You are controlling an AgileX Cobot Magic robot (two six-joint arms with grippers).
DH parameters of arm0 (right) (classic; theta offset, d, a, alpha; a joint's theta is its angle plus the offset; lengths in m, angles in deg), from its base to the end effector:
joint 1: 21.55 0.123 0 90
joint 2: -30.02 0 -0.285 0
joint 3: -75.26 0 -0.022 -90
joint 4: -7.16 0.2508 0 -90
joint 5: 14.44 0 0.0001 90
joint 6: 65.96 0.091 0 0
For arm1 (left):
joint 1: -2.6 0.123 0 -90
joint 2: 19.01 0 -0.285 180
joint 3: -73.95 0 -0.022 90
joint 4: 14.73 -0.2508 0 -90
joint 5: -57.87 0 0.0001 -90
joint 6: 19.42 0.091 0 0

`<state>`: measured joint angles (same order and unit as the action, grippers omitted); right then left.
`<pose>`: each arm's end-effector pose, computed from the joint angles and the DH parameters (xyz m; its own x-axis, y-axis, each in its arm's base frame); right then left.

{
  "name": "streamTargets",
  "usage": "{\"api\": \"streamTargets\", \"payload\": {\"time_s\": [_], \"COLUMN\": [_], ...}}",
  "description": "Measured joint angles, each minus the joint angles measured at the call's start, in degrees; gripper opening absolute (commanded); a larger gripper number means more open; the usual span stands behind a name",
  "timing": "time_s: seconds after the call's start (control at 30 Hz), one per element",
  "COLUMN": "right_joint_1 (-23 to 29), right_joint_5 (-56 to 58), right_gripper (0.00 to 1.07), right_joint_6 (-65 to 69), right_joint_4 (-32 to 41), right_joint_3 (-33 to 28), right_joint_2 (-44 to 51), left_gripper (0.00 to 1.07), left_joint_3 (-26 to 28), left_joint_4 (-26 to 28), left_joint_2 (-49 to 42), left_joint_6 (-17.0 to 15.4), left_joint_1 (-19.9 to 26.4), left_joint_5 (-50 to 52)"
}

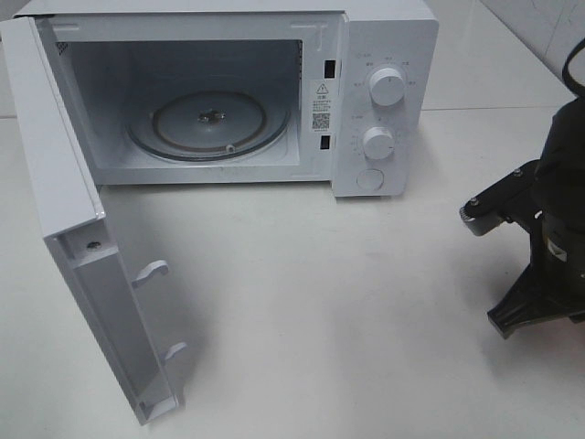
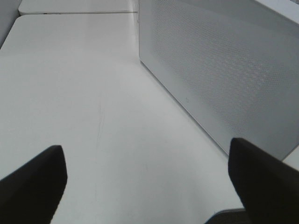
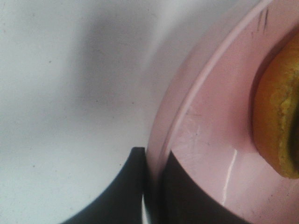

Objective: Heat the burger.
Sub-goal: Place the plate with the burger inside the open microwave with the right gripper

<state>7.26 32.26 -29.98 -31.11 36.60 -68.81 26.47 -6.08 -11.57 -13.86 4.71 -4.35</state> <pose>0.2241 0.0764 0.1535 -0.9218 -0.3729 -0.1062 -0.2927 0.8489 -0.4401 -0.0091 -0.0125 0.2812 -0.4493 0.0095 -0.8933 0.0940 0.9949 -0.0367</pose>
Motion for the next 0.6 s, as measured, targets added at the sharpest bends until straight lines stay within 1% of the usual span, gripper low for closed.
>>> {"api": "streamTargets", "payload": {"time_s": [0.03, 0.07, 0.1, 0.17, 0.2, 0.23, 0.27, 0.3, 0.37, 0.4, 0.43, 0.47, 0.5, 0.53, 0.6], "right_joint_1": [0.9, 0.9, 2.2, 2.8, 4.1, 4.1, 5.7, 5.7, 8.5, 8.5, 10.8, 11.9, 11.9, 14.3, 15.2], "right_joint_5": [0.1, 0.1, 0.5, 1.0, 1.7, 1.7, 2.2, 2.2, 3.0, 3.0, 3.8, 4.4, 4.4, 5.0, 5.4], "right_gripper": [0.0, 0.0, 0.0, 0.0, 0.0, 0.0, 0.0, 0.0, 0.0, 0.0, 0.0, 0.0, 0.0, 0.0, 0.0], "right_joint_6": [0.2, 0.2, 0.3, 0.3, 0.4, 0.4, 0.5, 0.5, 1.6, 1.6, 2.0, 2.0, 2.0, 2.2, 2.3], "right_joint_4": [0.1, 0.1, 0.2, 0.2, 0.1, 0.1, 0.1, 0.1, 0.2, 0.2, 0.3, 0.4, 0.4, 0.4, 0.4], "right_joint_3": [-1.2, -1.2, -2.0, -2.3, -2.9, -2.9, -3.6, -3.6, -4.2, -4.2, -4.6, -4.6, -4.6, -4.6, -4.6], "right_joint_2": [1.1, 1.1, 2.4, 2.9, 4.0, 4.0, 5.0, 5.0, 6.4, 6.4, 7.6, 8.0, 8.0, 9.1, 9.5], "left_gripper": [0.89, 0.89, 0.89, 0.89, 0.89, 0.89, 0.89, 0.89, 0.89, 0.89, 0.89, 0.89, 0.89, 0.89, 0.89], "left_joint_3": [0.0, 0.0, 0.0, 0.0, 0.0, 0.0, 0.0, 0.0, 0.0, 0.0, 0.0, 0.0, 0.0, 0.0, 0.0], "left_joint_4": [0.0, 0.0, 0.0, 0.0, 0.0, 0.0, 0.0, 0.0, 0.0, 0.0, 0.0, 0.0, 0.0, 0.0, 0.0], "left_joint_2": [0.0, 0.0, 0.0, 0.0, 0.0, 0.0, 0.0, 0.0, 0.0, 0.0, 0.0, 0.0, 0.0, 0.0, 0.0], "left_joint_6": [0.0, 0.0, 0.0, 0.0, 0.0, 0.0, 0.0, 0.0, 0.0, 0.0, 0.0, 0.0, 0.0, 0.0, 0.0], "left_joint_1": [0.0, 0.0, 0.0, 0.0, 0.0, 0.0, 0.0, 0.0, 0.0, 0.0, 0.0, 0.0, 0.0, 0.0, 0.0], "left_joint_5": [0.0, 0.0, 0.0, 0.0, 0.0, 0.0, 0.0, 0.0, 0.0, 0.0, 0.0, 0.0, 0.0, 0.0, 0.0]}}
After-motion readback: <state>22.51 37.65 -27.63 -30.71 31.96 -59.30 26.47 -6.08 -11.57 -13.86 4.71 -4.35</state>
